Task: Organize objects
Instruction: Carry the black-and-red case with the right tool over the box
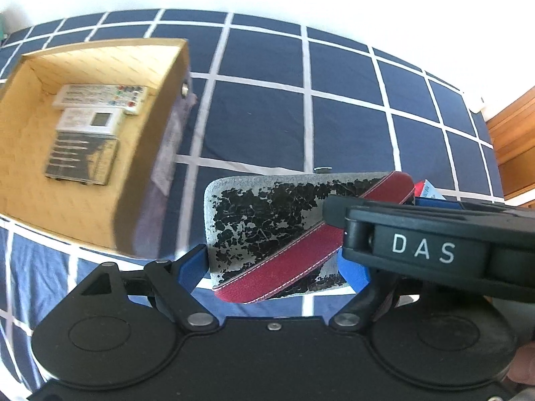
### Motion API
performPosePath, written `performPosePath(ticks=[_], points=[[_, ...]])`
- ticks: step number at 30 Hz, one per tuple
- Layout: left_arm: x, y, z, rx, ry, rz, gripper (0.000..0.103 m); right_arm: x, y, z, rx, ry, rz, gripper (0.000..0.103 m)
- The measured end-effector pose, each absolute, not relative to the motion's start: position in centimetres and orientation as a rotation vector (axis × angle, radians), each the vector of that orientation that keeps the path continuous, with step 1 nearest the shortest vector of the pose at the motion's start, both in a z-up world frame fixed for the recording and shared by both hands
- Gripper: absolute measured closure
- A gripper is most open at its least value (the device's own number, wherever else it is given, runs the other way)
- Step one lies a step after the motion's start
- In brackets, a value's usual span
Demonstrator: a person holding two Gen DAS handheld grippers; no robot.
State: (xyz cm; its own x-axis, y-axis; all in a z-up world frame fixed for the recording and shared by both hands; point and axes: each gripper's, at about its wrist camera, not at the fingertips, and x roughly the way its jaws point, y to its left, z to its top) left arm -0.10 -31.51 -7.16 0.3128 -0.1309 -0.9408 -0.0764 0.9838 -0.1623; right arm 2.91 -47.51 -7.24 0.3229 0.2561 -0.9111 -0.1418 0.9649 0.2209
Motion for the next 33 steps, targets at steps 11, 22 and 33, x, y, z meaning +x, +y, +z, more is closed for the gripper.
performPosePath(ticks=[11, 22, 33], points=[[-0.3, -23.3, -4.0, -0.164, 1.213, -0.016, 0.021, 2.2, -39.5, -4.6, 0.125, 1.164, 0.281, 0.027], [0.8, -15.2, -2.5, -0.107, 1.192, -0.03, 0.021, 2.8, -30.8, -3.5, 0.17, 1.126, 0.276, 0.027], [2.6, -8.9, -3.1, -0.068, 1.205, -0.06, 0.021, 3.9, -24.3, -4.3, 0.216, 1.124, 0.241, 0.027]])
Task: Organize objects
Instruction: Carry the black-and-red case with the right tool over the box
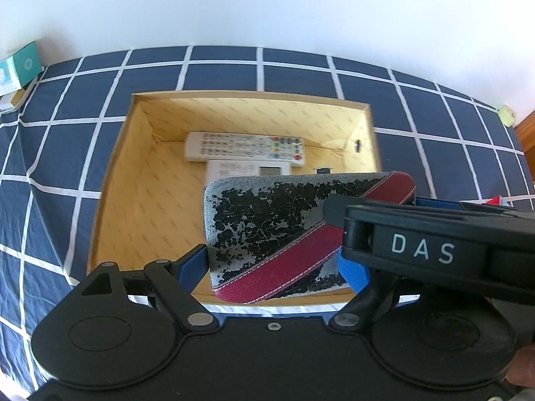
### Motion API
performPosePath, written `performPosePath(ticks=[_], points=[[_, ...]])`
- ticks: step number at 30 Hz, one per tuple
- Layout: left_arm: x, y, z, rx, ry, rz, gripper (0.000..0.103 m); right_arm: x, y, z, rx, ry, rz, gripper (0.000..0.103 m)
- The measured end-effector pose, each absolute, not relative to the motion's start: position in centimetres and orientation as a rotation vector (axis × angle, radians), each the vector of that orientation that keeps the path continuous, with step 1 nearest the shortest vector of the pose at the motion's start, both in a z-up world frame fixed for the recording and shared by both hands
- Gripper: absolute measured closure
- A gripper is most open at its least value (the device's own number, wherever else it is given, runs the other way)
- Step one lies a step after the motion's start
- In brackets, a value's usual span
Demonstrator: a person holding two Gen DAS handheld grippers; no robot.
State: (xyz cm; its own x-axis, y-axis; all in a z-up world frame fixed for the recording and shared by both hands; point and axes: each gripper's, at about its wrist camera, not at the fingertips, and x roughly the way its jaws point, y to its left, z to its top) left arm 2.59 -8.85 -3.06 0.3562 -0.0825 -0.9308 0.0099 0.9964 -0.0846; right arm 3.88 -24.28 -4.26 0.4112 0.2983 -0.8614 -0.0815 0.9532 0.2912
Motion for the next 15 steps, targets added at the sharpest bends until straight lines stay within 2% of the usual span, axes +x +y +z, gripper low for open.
performPosePath(ticks=[15], points=[[8.5, -4.1, -6.9, -0.088, 1.28, -0.092, 0.021, 9.3, -19.2, -7.5, 0.213, 1.193, 0.205, 0.027]])
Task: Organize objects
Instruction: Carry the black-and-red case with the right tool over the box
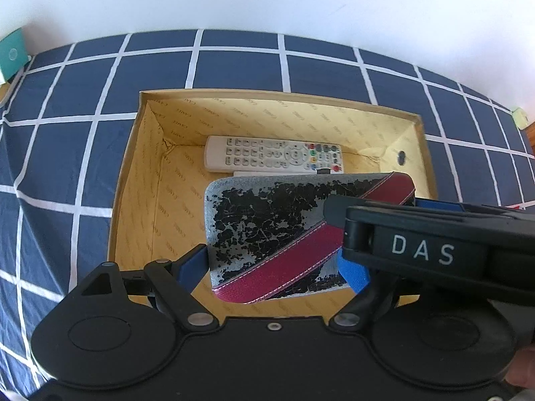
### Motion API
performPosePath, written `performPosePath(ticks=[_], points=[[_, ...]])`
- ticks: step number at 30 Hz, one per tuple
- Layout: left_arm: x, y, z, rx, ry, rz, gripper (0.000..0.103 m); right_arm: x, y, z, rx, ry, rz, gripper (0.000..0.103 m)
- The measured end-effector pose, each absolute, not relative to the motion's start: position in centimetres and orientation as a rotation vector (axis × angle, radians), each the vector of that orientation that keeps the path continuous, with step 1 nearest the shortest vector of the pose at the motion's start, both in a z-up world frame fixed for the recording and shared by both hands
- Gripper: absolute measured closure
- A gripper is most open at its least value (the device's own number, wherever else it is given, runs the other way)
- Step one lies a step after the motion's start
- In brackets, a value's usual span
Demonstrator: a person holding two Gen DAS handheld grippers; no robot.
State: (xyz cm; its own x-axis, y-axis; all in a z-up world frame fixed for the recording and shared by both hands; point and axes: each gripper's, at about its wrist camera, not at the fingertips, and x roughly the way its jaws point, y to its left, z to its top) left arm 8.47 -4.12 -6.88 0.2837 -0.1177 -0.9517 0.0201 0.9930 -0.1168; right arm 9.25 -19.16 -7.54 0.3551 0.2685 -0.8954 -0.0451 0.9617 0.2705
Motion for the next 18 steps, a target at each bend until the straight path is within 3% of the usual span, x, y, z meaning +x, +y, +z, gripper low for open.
performPosePath(ticks=[18], points=[[16.3, -2.3, -13.7, -0.091, 1.388, -0.114, 0.021, 17.2, -17.8, -14.5, 0.231, 1.294, 0.172, 0.027]])
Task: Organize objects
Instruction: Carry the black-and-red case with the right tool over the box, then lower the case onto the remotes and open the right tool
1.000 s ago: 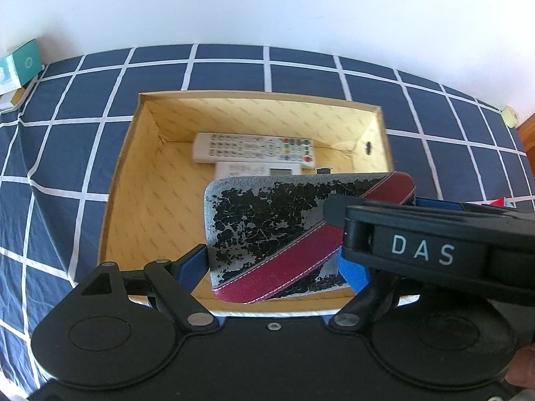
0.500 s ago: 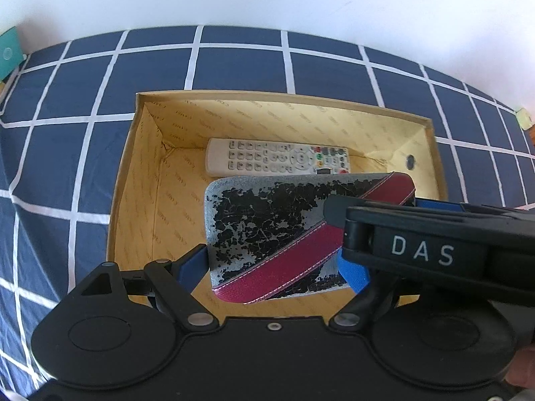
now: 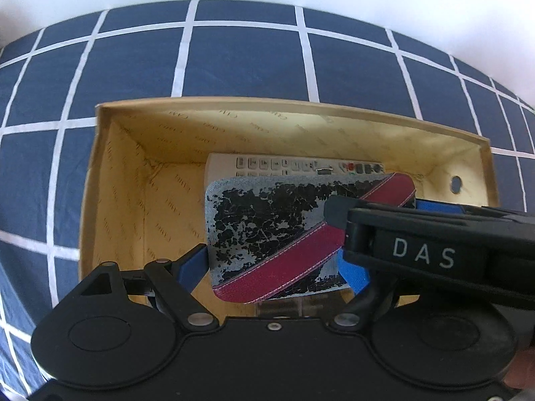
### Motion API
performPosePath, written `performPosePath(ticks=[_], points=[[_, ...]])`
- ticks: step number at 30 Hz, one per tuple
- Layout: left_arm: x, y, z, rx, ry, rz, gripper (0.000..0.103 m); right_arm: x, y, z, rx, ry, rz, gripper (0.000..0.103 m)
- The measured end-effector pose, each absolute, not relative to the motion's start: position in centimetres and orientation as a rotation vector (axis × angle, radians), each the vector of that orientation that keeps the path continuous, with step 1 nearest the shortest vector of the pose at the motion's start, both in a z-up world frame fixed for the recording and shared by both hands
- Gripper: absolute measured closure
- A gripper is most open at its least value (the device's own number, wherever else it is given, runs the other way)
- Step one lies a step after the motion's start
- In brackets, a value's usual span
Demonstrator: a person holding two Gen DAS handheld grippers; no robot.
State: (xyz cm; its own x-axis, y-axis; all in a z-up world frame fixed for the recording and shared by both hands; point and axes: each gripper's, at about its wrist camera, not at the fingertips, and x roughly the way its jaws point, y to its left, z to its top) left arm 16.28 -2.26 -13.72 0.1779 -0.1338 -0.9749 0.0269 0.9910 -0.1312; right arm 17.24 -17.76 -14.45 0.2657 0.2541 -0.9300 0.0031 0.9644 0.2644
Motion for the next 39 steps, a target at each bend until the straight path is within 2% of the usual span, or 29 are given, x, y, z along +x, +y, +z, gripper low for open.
performPosePath(ticks=[12, 24, 27, 39], points=[[19.1, -2.5, -16.2, -0.081, 1.421, -0.134, 0.021, 20.8, -18.3, -17.5, 0.253, 1.331, 0.154, 0.027], [19.2, -2.2, -16.4, -0.101, 1.435, -0.13, 0.022, 21.2, -18.5, -18.3, 0.269, 1.357, 0.138, 0.027], [19.1, -2.6, -16.0, -0.076, 1.415, -0.12, 0.024, 21.0, -18.6, -18.0, 0.268, 1.353, 0.142, 0.027], [16.9, -2.6, -12.5, -0.075, 1.364, -0.081, 0.024, 19.1, -19.4, -15.0, 0.279, 1.307, 0.154, 0.027]])
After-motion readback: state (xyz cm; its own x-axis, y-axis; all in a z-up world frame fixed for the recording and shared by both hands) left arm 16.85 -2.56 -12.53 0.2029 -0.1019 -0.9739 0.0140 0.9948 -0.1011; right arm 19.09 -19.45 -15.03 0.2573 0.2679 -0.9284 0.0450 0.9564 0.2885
